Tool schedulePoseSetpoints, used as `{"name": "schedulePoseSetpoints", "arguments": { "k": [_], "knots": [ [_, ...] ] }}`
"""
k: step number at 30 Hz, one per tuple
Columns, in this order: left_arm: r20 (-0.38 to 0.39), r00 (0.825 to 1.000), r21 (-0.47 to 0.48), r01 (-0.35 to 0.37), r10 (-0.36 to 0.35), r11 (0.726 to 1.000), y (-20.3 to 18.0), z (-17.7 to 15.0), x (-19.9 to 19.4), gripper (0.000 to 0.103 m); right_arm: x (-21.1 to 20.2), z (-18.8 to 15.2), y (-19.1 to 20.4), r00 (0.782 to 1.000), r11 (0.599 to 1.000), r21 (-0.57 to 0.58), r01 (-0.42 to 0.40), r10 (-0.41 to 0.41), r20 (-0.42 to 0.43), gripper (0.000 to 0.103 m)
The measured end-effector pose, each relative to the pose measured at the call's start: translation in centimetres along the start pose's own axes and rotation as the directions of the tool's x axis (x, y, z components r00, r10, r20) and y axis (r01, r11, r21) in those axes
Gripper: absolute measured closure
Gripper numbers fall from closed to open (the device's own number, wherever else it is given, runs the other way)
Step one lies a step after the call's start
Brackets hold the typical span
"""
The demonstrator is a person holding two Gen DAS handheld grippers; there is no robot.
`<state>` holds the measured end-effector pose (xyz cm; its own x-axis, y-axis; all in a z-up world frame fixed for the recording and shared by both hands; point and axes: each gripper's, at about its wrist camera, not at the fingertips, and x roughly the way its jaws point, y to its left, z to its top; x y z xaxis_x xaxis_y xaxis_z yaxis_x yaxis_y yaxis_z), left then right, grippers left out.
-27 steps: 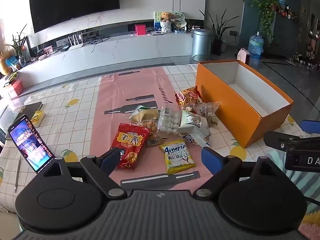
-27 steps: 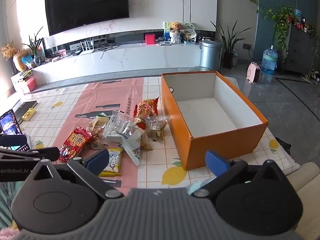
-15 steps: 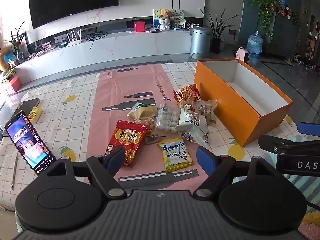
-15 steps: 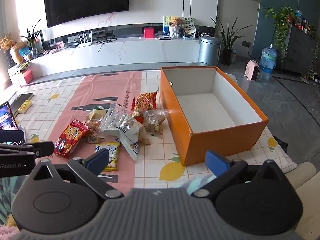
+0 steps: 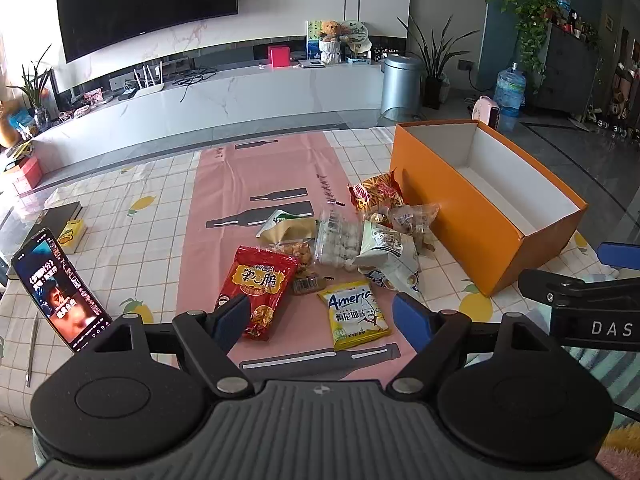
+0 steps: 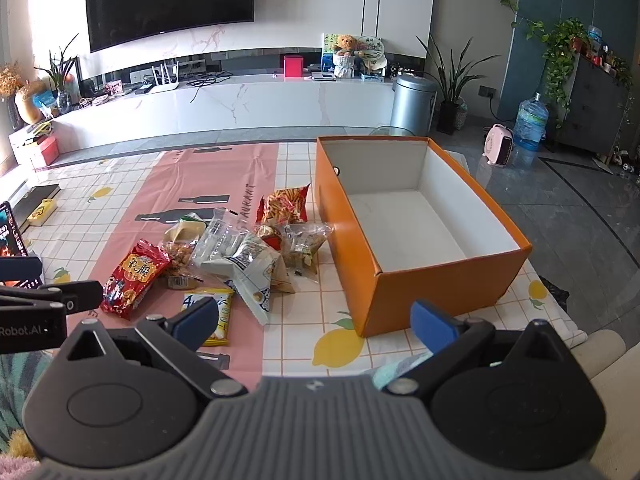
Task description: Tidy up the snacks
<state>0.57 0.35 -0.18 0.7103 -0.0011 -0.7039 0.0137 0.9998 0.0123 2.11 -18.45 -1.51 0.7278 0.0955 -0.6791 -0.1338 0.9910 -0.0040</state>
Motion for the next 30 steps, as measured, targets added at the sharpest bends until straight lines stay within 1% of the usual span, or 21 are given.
{"name": "schedulePoseSetpoints", "arguments": {
  "k": [12,30],
  "knots": [
    [0.005,1.0,0.005,-0.004,0.004,1.0,0.1,0.26,-0.32,0.008,0.05,0.23,0.15,1.0,1.0,0.001,-0.014,0.014,-0.01,0.004],
    [-0.005,1.0,-0.008,-0.006,0.006,1.0,0.4,0.13,-0.06,0.009,0.55,0.28,-0.04,0.999,1.0,0.009,-0.006,0.006,-0.035,0.004]
  ]
}}
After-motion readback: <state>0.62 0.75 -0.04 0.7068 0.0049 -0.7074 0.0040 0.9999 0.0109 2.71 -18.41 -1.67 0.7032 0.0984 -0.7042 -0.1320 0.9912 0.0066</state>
